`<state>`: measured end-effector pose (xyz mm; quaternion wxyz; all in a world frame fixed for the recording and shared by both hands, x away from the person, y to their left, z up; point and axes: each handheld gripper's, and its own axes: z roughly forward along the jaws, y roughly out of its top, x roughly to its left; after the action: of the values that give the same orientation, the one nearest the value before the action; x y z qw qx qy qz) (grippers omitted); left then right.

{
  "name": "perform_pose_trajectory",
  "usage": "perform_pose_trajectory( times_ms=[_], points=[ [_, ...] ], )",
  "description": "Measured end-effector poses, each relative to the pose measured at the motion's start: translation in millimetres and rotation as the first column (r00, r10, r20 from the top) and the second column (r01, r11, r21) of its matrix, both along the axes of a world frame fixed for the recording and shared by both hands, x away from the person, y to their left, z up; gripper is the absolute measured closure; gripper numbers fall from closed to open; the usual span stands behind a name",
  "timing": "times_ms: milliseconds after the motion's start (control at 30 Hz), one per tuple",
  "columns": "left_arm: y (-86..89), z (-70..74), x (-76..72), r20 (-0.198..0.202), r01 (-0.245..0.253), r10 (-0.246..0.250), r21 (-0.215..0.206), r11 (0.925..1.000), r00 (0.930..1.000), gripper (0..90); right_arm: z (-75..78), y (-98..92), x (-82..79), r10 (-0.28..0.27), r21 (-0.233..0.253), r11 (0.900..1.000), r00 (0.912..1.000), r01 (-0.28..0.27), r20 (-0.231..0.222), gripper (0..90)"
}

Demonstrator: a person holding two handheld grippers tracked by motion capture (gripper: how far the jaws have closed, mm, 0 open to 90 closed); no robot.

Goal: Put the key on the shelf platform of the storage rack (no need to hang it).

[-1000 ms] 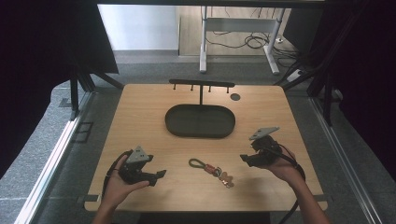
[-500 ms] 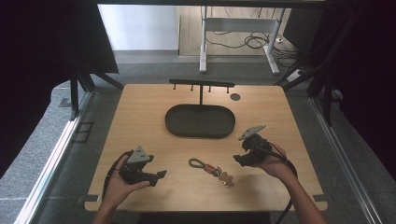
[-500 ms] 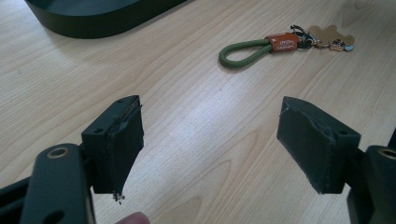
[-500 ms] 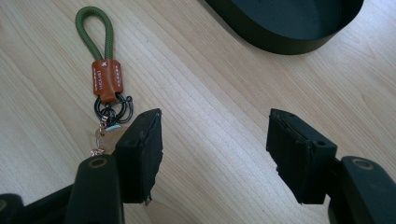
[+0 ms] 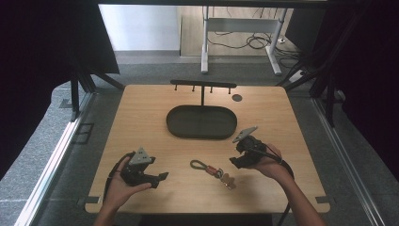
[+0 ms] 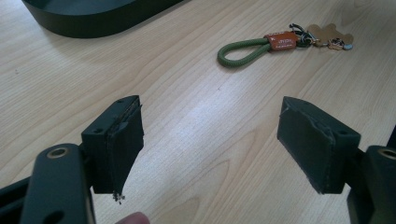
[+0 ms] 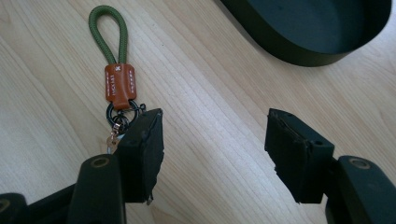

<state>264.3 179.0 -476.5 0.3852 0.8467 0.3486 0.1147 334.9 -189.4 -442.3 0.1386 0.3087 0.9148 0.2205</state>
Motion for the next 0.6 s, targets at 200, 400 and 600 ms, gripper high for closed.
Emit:
perform_pose_trajectory(
  times_ms=[200,400,600],
  points=[
    [-0.1,-0.6,0.4,-0.004,0.002,-0.002,0.004,1.0,1.0,23.0,-7.5,10.2,2.9,0.024,-0.023,0.999,0.9996,-0.024,-0.014,39.3],
    [0.4,0.4,-0.5,0.0,0.002,-0.002,-0.001,1.0,1.0,23.0,-14.5,22.3,5.0,0.048,-0.036,0.998,0.9979,-0.05,-0.043,42.1],
    [1.0,-0.6,0.6,-0.003,0.003,-0.003,0.003,1.0,1.0,23.0,-22.1,33.1,9.1,0.076,-0.05,0.996,0.9929,-0.08,-0.092,45.7]
  ],
)
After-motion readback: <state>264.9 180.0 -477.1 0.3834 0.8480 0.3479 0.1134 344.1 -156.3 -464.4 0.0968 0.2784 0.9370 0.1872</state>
